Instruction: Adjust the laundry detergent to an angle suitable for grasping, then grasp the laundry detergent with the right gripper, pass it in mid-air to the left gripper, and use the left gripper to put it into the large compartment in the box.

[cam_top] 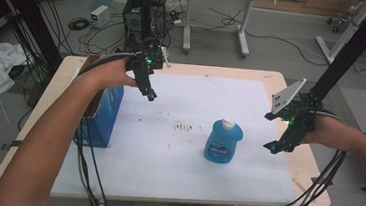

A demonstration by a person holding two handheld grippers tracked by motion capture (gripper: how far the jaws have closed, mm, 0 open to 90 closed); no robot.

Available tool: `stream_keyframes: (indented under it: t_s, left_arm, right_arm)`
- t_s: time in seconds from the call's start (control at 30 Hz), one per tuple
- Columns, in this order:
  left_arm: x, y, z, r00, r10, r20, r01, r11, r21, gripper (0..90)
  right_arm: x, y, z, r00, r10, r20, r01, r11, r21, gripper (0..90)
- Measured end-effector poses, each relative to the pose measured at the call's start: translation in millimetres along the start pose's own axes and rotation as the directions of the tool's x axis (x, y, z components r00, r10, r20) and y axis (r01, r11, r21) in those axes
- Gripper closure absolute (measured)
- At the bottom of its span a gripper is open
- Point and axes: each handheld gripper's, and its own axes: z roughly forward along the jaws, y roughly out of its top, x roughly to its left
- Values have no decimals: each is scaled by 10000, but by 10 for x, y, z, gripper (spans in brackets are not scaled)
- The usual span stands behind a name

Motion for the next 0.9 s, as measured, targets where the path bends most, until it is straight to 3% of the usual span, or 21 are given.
stream_keyframes:
  t_s: [0.9]
  left_arm:
    - [-78,39,-11,9999,52,-148,-52,10000,-44,106]
  right_arm:
    - [28,-29,-12,9999,-98,80,99,9999,-71,12]
